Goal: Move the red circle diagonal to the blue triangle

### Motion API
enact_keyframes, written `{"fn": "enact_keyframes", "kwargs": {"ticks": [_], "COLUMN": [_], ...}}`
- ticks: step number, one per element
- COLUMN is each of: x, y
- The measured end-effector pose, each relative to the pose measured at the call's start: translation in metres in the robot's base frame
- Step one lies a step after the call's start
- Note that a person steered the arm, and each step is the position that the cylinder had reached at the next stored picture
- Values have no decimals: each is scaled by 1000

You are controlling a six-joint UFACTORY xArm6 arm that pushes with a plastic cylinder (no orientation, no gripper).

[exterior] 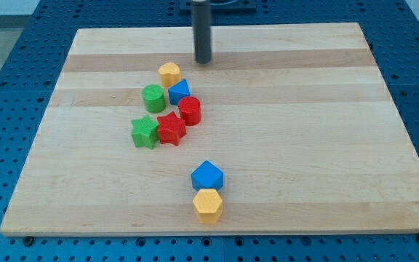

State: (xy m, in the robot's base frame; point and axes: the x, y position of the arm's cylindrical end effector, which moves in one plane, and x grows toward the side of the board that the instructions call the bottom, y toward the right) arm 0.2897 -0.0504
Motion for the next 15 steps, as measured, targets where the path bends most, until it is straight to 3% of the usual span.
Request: {"fn": "enact_keyframes", "kwargs": {"ticks": [3,5,8,10,15], "x": [0,24,136,186,214], "y": [-55,-52,-17,1,73]}}
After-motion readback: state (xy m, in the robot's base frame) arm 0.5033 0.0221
